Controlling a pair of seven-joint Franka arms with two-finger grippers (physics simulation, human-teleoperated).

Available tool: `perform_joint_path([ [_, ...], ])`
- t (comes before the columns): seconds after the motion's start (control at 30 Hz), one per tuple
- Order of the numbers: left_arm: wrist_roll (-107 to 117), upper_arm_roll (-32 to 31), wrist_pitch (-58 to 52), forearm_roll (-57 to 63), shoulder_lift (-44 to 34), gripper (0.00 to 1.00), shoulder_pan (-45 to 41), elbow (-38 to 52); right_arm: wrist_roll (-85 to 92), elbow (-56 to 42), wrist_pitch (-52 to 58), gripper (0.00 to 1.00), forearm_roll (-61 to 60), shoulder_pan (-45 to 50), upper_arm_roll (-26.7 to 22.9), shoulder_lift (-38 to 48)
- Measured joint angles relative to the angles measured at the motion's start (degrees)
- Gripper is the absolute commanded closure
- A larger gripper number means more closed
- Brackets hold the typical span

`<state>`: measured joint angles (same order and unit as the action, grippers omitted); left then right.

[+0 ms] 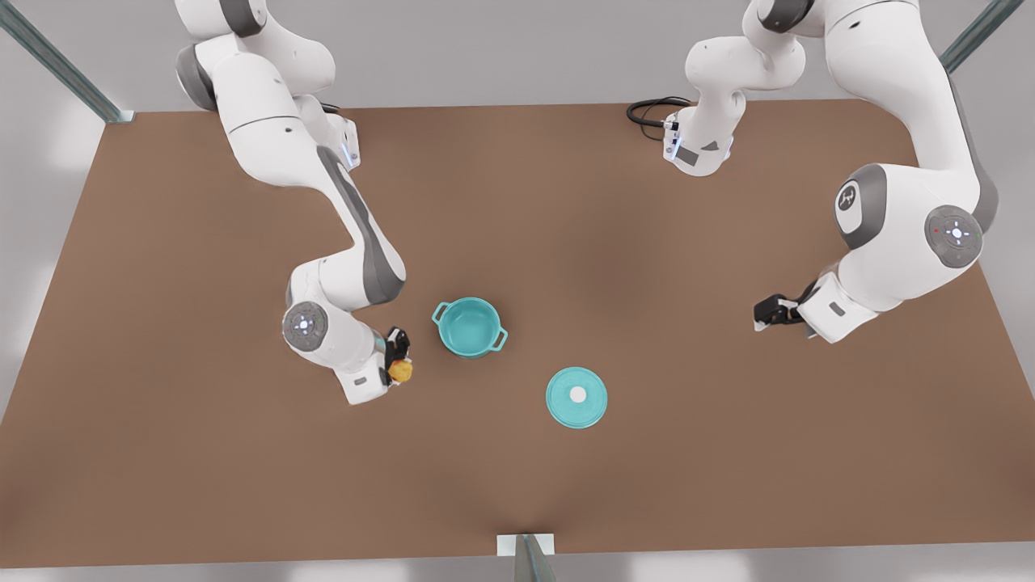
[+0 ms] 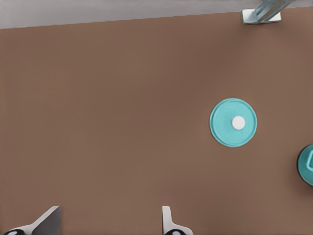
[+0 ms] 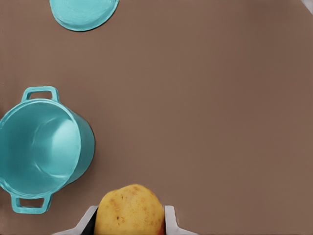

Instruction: Open the pot lid and put the potato into the pot

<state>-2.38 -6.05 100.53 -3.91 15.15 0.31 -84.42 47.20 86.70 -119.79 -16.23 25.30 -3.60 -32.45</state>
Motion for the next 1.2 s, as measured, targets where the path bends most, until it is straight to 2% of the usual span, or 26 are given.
perform_joint_path([
  [0.33, 0.26, 0.0, 0.75, 1.15, 0.11, 0.0, 0.04, -0.07, -12.25, 3.49, -3.61, 0.52, -3.98, 9.66, 0.01, -2.3],
  [0.53, 0.39, 0.01, 0.94, 1.12, 0.0, 0.0, -0.44, -0.4, -18.09, 6.2, -7.02, 0.52, -4.8, 11.2, 0.05, -2.57],
  [0.77, 3.94, -0.21, -4.44, 3.92, 0.05, 0.0, -4.04, -1.98, -23.47, 11.07, -10.24, 0.52, -5.5, 13.07, 0.02, -0.4],
  [0.83, 5.18, 0.01, -6.25, 3.34, -1.08, 0.0, -3.41, -2.57, -24.91, 11.26, -10.88, 0.0, -5.32, 13.14, 0.06, -0.33],
  [1.03, 8.29, -0.36, -9.39, 3.01, -3.29, 0.0, -3.15, -2.78, -28.53, 11.29, -12.54, 0.0, -4.95, 12.99, -0.45, 0.45],
  [1.07, 8.67, -0.52, -9.98, 2.94, -3.3, 0.0, -3.32, -2.6, -28.93, 10.87, -12.22, 0.0, -4.72, 12.62, -3.42, 2.02],
  [1.13, 9.36, -0.62, -10.75, 2.89, -3.2, 0.0, -3.49, -2.32, -28.26, 7.04, -9.04, 0.0, -4.33, 10.46, -14.87, 3.97],
  [1.17, 9.68, -0.67, -10.95, 2.96, -3.43, 0.0, -3.46, -2.22, -27.2, 3.95, -6.36, 0.0, -4.21, 6.48, -19.35, 4.3],
  [1.2, 9.99, -0.73, -11.04, 3.04, -3.59, 0.0, -3.55, -2.19, -25.99, 1.33, -3.3, 0.0, -4.12, 1.33, -21.71, 4.53],
])
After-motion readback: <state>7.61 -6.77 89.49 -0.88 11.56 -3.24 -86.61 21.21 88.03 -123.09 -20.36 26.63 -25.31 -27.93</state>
